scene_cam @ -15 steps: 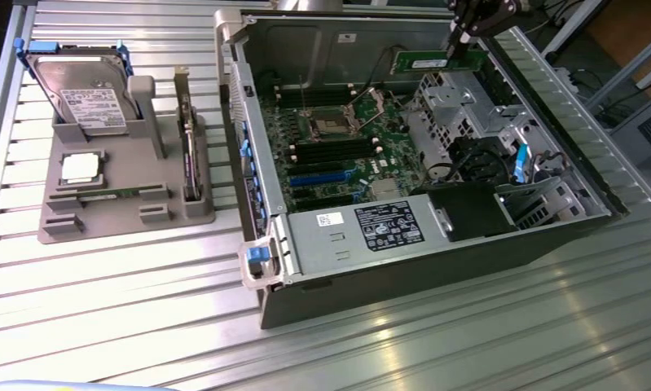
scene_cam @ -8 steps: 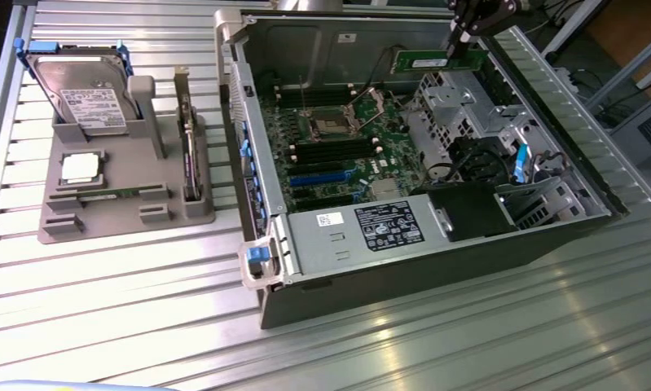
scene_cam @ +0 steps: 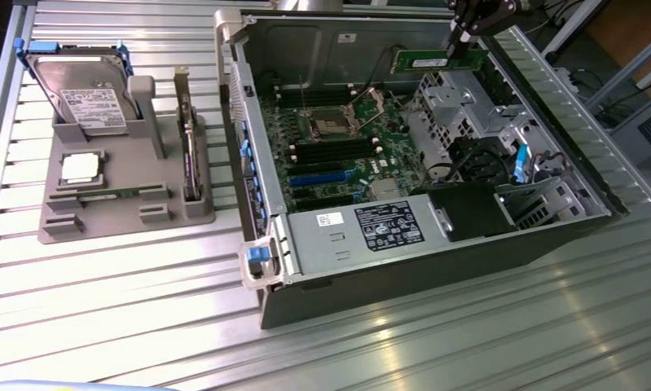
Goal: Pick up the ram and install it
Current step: 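Pick up the ram and move it above insertion slot, then insert the ram into the slot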
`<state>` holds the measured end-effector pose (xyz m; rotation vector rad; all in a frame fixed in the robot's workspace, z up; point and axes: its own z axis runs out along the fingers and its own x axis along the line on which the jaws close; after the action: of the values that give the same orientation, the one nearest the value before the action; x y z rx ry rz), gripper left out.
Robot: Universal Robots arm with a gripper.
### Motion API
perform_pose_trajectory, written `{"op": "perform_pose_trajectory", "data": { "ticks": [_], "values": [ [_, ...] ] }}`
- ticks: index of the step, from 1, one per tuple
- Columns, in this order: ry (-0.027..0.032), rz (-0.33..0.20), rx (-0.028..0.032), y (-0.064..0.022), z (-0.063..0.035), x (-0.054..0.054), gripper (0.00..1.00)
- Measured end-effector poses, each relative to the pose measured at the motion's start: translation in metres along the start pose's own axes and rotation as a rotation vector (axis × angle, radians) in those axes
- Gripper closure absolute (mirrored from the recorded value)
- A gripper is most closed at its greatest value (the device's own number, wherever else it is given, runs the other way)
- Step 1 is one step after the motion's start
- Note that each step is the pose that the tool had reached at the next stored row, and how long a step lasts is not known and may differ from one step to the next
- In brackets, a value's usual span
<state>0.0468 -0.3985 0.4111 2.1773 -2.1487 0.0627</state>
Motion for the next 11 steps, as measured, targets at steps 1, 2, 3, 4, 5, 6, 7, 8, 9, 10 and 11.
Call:
{"op": "perform_pose_trajectory", "data": {
  "ticks": [1,2,3,4,5,6,7,8,9,10,11],
  "values": [
    [0.0000,0.000,0.0000,0.0000,0.0000,0.0000,0.88],
    [0.0000,0.000,0.0000,0.0000,0.0000,0.0000,0.88],
    [0.0000,0.000,0.0000,0.0000,0.0000,0.0000,0.88],
    [0.0000,0.000,0.0000,0.0000,0.0000,0.0000,0.88],
    [0.0000,0.000,0.0000,0.0000,0.0000,0.0000,0.88],
    [0.0000,0.000,0.0000,0.0000,0.0000,0.0000,0.88],
    [0.0000,0.000,0.0000,0.0000,0.0000,0.0000,0.88],
    [-0.0001,0.000,0.0000,0.0001,0.0000,0.0000,0.88],
    [-0.0001,0.000,0.0000,0.0011,0.0002,0.0000,0.88],
    [0.0000,0.000,0.0000,0.0016,0.0002,0.0000,0.88],
    [-0.0001,0.000,0.0000,0.0019,0.0004,0.0000,0.88]
  ]
}}
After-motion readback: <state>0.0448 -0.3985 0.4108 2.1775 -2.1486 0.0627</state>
